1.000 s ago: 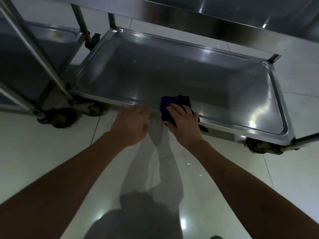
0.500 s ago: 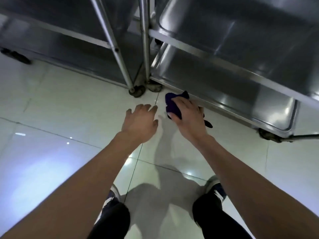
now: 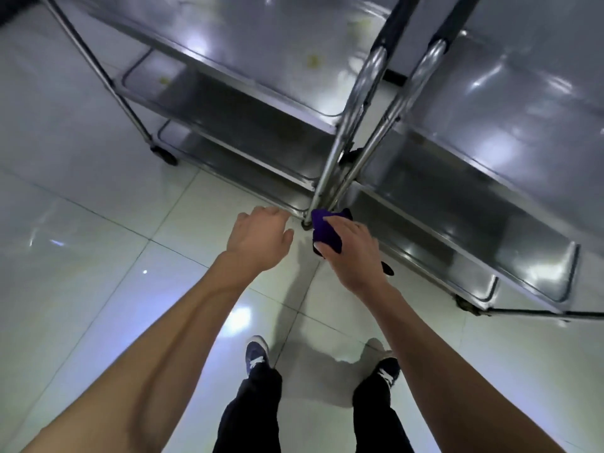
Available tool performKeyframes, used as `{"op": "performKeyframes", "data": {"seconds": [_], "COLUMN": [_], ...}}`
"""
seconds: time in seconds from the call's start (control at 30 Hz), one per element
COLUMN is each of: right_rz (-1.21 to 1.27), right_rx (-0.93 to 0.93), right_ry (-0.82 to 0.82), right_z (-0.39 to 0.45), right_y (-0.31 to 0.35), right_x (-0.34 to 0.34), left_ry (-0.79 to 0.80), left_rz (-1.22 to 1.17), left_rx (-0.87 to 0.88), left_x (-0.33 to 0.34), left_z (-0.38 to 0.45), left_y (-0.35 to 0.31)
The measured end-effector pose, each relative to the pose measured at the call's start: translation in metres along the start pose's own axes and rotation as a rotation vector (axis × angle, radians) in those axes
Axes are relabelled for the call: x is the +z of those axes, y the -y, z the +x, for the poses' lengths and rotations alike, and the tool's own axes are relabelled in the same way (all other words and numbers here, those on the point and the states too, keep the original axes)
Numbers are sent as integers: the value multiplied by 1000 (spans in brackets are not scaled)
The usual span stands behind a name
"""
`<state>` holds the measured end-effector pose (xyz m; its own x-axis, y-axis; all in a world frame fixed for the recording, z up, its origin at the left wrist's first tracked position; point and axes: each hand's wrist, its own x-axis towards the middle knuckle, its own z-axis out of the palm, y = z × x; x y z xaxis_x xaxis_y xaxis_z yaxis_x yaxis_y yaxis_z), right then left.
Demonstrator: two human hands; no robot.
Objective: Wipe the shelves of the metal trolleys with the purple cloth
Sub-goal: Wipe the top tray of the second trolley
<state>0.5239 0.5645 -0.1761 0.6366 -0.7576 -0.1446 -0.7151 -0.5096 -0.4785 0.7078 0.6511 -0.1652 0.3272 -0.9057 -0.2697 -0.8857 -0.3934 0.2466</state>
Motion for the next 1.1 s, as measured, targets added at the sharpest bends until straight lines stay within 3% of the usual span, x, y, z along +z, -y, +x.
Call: {"op": "performKeyframes", "data": {"seconds": [0.2,0.4,0.7,1.1], "right_rz": [53,93,195,256], "right_rx": [-58,-123,-54,12], "right_ry": [-12,-57,-82,-52], "right_z": [6,40,138,286], "right_y": [106,156,148,133], "right_x": [-42,-65,-80,-78], "left_ry": [-61,-82,-80,70], "left_rz": [-44,-89,-79,-40], "left_rx": [-61,-128,-80,-70], "left_x": [-84,-126,-167,-186], "left_z": [-45,-56,46,190], "left_y": [47,86,97,124]}}
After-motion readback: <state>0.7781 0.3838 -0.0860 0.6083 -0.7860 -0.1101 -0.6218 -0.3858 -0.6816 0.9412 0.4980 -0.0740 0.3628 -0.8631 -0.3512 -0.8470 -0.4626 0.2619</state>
